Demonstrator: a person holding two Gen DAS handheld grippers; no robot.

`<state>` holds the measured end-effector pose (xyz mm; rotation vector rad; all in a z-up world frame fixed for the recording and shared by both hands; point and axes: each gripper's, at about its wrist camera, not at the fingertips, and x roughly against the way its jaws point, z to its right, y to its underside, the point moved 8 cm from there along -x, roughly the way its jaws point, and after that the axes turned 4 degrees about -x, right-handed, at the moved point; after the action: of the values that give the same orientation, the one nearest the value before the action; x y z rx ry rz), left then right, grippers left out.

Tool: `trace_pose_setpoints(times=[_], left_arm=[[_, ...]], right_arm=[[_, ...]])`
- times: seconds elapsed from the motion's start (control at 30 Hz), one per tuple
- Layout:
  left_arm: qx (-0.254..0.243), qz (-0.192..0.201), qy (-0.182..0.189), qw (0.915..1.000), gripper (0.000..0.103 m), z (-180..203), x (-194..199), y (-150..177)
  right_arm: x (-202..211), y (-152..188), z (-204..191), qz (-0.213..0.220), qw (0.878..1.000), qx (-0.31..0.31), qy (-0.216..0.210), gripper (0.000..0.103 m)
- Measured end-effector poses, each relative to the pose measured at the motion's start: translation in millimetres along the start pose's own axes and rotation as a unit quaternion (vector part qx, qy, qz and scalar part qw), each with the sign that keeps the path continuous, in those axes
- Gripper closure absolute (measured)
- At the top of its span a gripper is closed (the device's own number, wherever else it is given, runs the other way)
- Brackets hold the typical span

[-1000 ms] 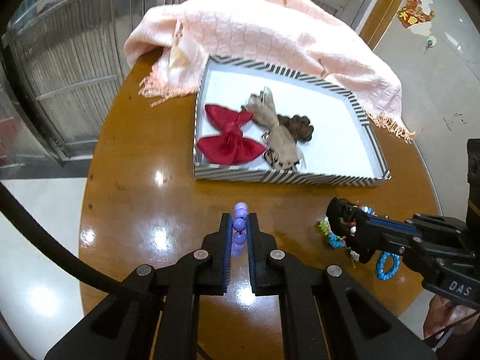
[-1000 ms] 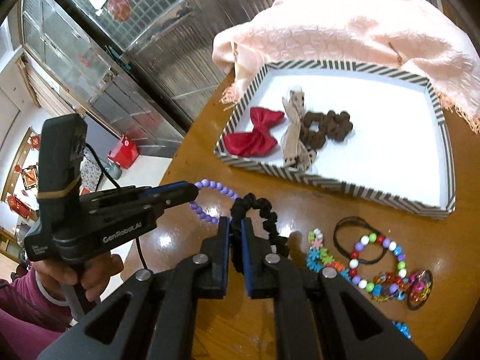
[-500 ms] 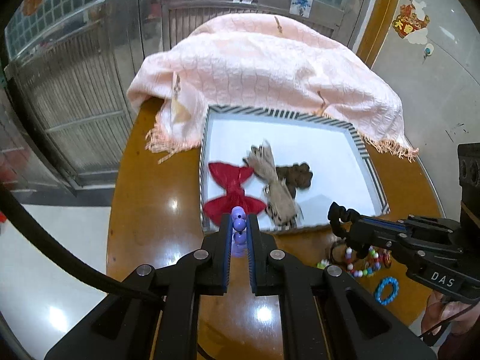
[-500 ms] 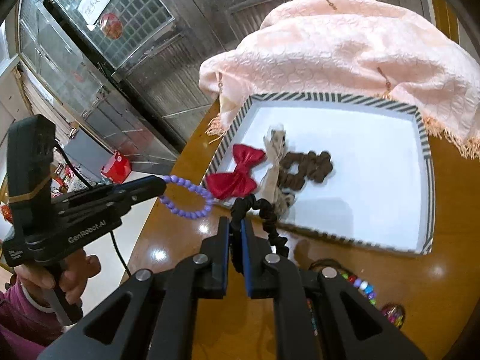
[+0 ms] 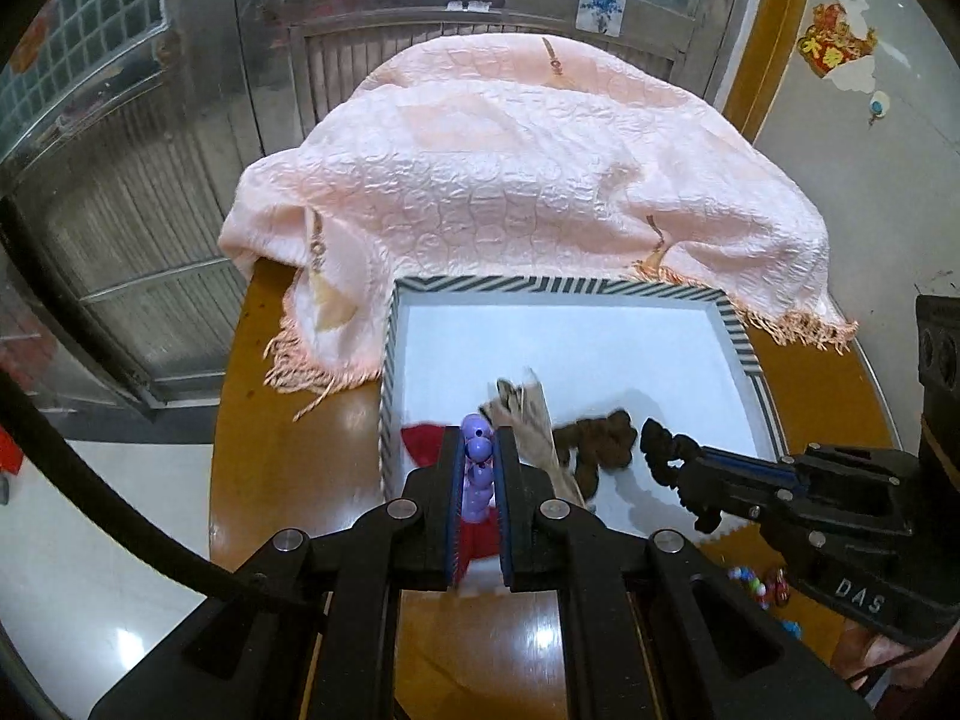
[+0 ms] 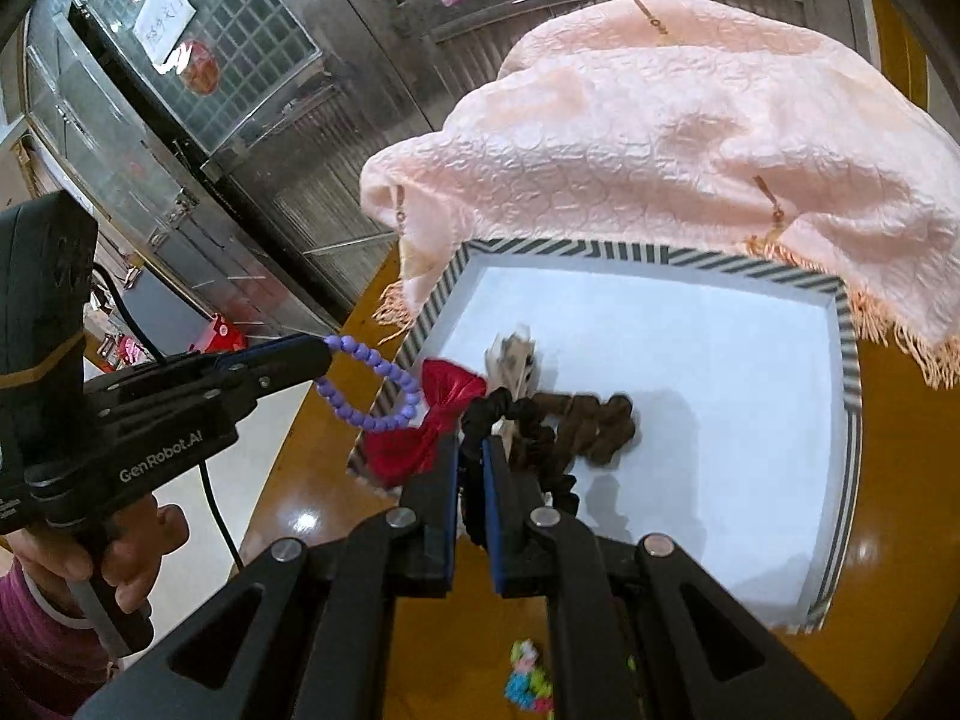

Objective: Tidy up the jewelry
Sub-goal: 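Carry the purple bracelet with left gripper while right gripper carries the black scrunchie over the tray, then lower both items into the tray and open both grippers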

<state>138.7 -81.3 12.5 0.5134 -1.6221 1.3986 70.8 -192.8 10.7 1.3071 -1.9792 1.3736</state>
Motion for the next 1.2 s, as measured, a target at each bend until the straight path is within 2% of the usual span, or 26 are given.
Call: trace_pose_setpoints(times=[0.27, 0.4, 0.57, 0.7, 0.9, 0.93, 1.0, 1.07, 1.2], left_arm=[[0.016, -0.021, 0.006, 0.9996, 0.103, -4, -48, -33], [0.047, -0.041, 0.002, 0.9980, 0.103, -19, -78, -39], [0.075, -0.071, -0.021, 0.9944, 0.103, -43, -108, -27], [0.070, -0.080, -0.030, 0.9939, 0.103, -50, -116, -18], [0.079, -0.082, -0.029, 0.9931, 0.103, -52, -122, -9], [0.078, -0.080, -0.032, 0.9933, 0.103, -51, -120, -9], [0.081, -0.079, -0.034, 0.9930, 0.103, -52, -119, -7], [0.087, -0.079, -0.030, 0.9927, 0.103, -51, -118, -6], [0.087, -0.079, -0.024, 0.9928, 0.092, -50, -114, -7]], right_arm=[[-36, -34, 25, -0.003, 1.000, -0.016, 0.012, 0.095], [-66, -54, 42, -0.006, 0.999, -0.017, 0.032, 0.095], [-105, -63, 52, -0.027, 0.999, -0.022, 0.036, 0.095], [-132, -63, 49, -0.044, 0.999, -0.022, 0.022, 0.095], [-144, -61, 47, -0.051, 0.998, -0.034, 0.004, 0.095], [-143, -61, 48, -0.050, 0.998, -0.037, 0.001, 0.093], [-138, -62, 51, -0.048, 0.998, -0.051, -0.002, 0.079], [-131, -64, 51, -0.040, 0.997, -0.062, -0.013, 0.070], [-116, -64, 51, -0.030, 0.997, -0.064, -0.011, 0.068]])
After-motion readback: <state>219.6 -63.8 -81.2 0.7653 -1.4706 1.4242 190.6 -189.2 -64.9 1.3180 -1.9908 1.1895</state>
